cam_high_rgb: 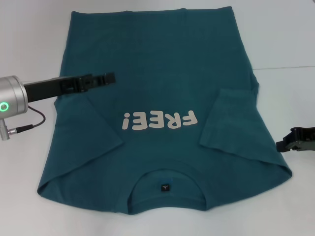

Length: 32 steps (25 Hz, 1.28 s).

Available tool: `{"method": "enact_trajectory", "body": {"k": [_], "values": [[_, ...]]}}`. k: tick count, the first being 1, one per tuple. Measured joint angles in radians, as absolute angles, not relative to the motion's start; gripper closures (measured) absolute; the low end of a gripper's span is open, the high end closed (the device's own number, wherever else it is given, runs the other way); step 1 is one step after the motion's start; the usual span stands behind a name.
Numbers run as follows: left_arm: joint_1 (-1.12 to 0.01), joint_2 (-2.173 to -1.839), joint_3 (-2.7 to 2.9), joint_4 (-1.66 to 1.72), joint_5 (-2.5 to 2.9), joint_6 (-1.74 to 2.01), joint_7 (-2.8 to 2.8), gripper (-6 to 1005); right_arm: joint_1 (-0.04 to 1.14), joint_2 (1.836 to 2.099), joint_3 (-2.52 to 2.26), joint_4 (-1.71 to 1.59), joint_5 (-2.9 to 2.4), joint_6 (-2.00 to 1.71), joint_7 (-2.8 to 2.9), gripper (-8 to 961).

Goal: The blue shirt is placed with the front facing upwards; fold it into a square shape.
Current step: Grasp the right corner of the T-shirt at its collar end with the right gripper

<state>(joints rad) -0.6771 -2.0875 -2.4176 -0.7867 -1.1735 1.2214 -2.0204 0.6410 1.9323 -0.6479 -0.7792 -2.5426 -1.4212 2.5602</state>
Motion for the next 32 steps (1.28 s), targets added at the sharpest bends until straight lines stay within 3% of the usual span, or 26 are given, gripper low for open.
{"method": "enact_trajectory", "body": {"k": [5,10,16,22,24,30,32], "values": [[-0.678,-2.089,-2.418,-0.79,-1.173,1.219,-2.021,114,0.645,1.923,-0.651,-0.779,-2.549,-1.423,2.561,895],[-0.683,-2.091,-2.418,-0.787,-1.173,1.218,-2.019,114,0.655,1.884,-0.654,-0.772,-2.562,-1.445,2.583,877],[-0.683,-2.095,-2.418,-0.788,-1.173,1.217,-2.017,114,0.656,1.874,-0.656,-0.777,-2.568,-1.475,2.595,856],[-0.68,-2.096,-2.418,-0.787,-1.173,1.216,-2.017,114,0.657,1.873,-0.659,-0.76,-2.601,-1.482,2.596,624],[-0.68,-2.096,-2.418,-0.787,-1.173,1.216,-2.016,114,0.657,1.873,-0.659,-0.749,-2.612,-1.483,2.596,379],[-0.68,-2.097,-2.417,-0.787,-1.173,1.216,-2.016,114,0.651,1.874,-0.657,-0.718,-2.614,-1.477,2.597,143],[-0.68,-2.097,-2.418,-0.787,-1.173,1.216,-2.016,114,0.649,1.877,-0.654,-0.714,-2.614,-1.476,2.597,120]]}}
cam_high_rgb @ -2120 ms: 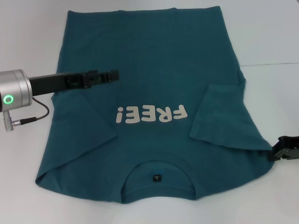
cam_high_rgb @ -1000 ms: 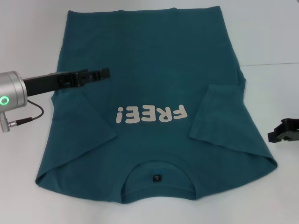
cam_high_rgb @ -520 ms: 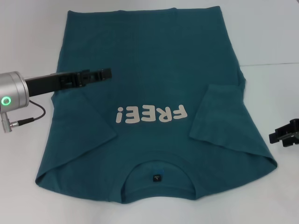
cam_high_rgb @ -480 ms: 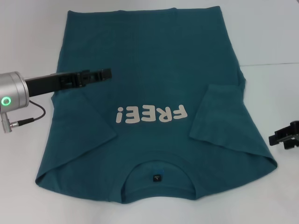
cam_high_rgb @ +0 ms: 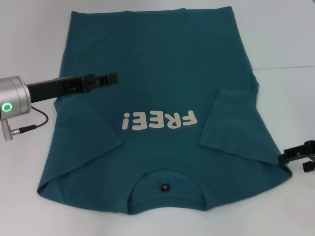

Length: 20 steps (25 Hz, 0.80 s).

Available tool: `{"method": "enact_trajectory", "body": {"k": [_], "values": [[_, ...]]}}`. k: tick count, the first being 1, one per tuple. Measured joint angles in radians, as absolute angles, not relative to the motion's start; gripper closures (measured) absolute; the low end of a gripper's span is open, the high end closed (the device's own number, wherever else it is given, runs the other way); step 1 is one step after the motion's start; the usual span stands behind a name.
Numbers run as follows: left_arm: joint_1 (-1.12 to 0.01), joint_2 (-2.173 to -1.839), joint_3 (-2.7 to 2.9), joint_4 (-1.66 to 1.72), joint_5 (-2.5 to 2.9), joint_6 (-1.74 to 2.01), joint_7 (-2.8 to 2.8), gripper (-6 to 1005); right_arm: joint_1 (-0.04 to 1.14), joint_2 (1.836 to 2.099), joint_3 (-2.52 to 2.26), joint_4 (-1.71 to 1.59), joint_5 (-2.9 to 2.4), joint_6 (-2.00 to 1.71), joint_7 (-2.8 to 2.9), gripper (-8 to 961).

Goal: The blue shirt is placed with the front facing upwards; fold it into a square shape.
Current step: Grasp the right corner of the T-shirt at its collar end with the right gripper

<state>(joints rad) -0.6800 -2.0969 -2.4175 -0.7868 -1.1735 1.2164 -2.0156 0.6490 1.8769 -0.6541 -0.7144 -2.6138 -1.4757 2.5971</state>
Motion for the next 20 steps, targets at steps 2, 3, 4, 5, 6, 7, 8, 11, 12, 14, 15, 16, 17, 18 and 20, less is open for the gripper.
{"method": "enact_trajectory", "body": {"k": [2,3,4,5,6,7,8,11,12,14,15,16,17,18,20], "values": [[-0.681,-2.098,-2.417,-0.787,-1.173,1.216,-2.016,114,0.647,1.881,-0.652,-0.714,-2.614,-1.475,2.597,96],[-0.681,-2.098,-2.417,-0.787,-1.173,1.216,-2.016,114,0.646,1.883,-0.651,-0.714,-2.614,-1.474,2.597,84],[-0.681,-2.098,-2.417,-0.787,-1.173,1.216,-2.016,114,0.646,1.884,-0.651,-0.714,-2.614,-1.473,2.597,73],[-0.682,-2.099,-2.416,-0.787,-1.173,1.216,-2.016,114,0.646,1.886,-0.651,-0.714,-2.614,-1.472,2.597,61],[-0.682,-2.099,-2.416,-0.787,-1.173,1.216,-2.016,114,0.646,1.888,-0.651,-0.714,-2.614,-1.472,2.597,49],[-0.682,-2.099,-2.416,-0.786,-1.173,1.216,-2.016,114,0.646,1.89,-0.651,-0.714,-2.613,-1.47,2.597,37],[-0.682,-2.099,-2.415,-0.786,-1.173,1.216,-2.016,114,0.647,1.893,-0.651,-0.714,-2.613,-1.469,2.597,26],[-0.681,-2.099,-2.415,-0.786,-1.173,1.216,-2.016,114,0.65,1.899,-0.65,-0.712,-2.613,-1.46,2.597,16],[-0.681,-2.098,-2.415,-0.787,-1.173,1.216,-2.016,114,0.651,1.901,-0.65,-0.709,-2.613,-1.455,2.597,16],[-0.681,-2.098,-2.414,-0.787,-1.173,1.216,-2.016,114,0.654,1.903,-0.651,-0.698,-2.612,-1.448,2.597,18],[-0.681,-2.098,-2.415,-0.787,-1.173,1.216,-2.016,114,0.656,1.903,-0.652,-0.693,-2.612,-1.445,2.597,19],[-0.68,-2.098,-2.415,-0.787,-1.173,1.216,-2.016,114,0.658,1.903,-0.653,-0.689,-2.612,-1.442,2.597,20],[-0.68,-2.098,-2.415,-0.787,-1.173,1.216,-2.016,114,0.658,1.903,-0.654,-0.687,-2.612,-1.44,2.597,21],[-0.68,-2.098,-2.415,-0.787,-1.173,1.216,-2.016,114,0.659,1.903,-0.655,-0.686,-2.611,-1.438,2.597,22],[-0.68,-2.098,-2.416,-0.787,-1.173,1.216,-2.015,114,0.659,1.903,-0.656,-0.685,-2.611,-1.435,2.597,24]]}}
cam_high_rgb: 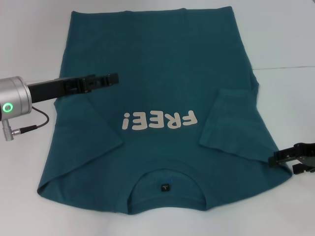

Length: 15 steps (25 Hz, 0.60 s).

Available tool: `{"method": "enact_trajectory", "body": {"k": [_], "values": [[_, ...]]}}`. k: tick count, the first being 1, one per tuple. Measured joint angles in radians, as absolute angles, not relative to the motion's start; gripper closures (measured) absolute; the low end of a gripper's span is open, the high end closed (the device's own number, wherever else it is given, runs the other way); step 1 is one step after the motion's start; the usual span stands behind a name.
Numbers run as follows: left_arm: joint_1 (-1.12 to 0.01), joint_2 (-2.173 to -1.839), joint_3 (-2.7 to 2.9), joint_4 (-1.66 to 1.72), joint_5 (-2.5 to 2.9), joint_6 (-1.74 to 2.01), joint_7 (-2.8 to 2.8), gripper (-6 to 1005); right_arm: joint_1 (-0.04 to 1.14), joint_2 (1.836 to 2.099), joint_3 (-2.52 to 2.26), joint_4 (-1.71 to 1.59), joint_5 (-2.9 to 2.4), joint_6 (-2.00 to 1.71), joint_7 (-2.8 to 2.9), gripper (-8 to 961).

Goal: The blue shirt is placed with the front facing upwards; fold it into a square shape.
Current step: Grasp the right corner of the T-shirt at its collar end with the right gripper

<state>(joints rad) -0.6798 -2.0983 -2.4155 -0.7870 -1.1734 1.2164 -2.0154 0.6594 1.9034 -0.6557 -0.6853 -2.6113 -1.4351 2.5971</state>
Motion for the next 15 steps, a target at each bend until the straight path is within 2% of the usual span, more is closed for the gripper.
{"method": "enact_trajectory", "body": {"k": [15], "values": [[-0.685,-2.098,-2.416,-0.792,-1.173,1.216,-2.014,114,0.669,1.904,-0.657,-0.647,-2.611,-1.411,2.595,35]]}}
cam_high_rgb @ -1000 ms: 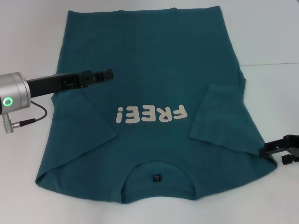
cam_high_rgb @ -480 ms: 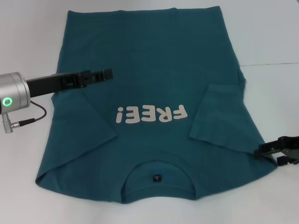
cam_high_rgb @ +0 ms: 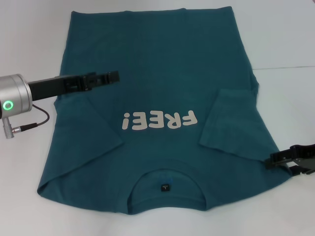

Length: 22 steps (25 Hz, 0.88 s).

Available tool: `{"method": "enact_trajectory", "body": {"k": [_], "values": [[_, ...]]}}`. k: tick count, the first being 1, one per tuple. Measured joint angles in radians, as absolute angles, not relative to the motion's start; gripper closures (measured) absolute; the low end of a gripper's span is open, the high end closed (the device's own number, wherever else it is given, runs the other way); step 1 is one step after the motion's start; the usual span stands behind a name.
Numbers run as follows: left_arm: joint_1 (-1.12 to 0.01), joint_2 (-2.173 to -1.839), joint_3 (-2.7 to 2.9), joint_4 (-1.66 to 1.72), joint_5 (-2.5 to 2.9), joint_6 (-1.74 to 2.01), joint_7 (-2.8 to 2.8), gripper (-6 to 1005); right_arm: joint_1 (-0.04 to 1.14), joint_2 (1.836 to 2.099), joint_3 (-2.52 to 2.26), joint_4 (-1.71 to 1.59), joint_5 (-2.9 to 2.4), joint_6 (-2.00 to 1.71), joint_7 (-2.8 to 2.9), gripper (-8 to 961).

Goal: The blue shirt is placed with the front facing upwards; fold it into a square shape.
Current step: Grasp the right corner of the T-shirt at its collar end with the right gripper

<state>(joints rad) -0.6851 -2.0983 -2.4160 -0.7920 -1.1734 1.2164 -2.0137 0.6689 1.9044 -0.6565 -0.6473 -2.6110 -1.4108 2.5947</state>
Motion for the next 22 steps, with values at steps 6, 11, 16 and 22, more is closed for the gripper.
{"method": "enact_trajectory", "body": {"k": [6,11,16,22], "values": [[-0.686,-2.098,-2.416,-0.792,-1.173,1.216,-2.012,114,0.67,1.911,-0.657,-0.647,-2.609,-1.406,2.596,40],[-0.687,-2.098,-2.416,-0.792,-1.173,1.216,-2.011,114,0.672,1.915,-0.657,-0.647,-2.608,-1.404,2.597,74],[-0.687,-2.098,-2.416,-0.791,-1.173,1.216,-2.011,114,0.672,1.917,-0.657,-0.647,-2.608,-1.404,2.597,127],[-0.685,-2.098,-2.416,-0.791,-1.173,1.216,-2.011,114,0.672,1.917,-0.654,-0.647,-2.609,-1.404,2.597,153]]}}
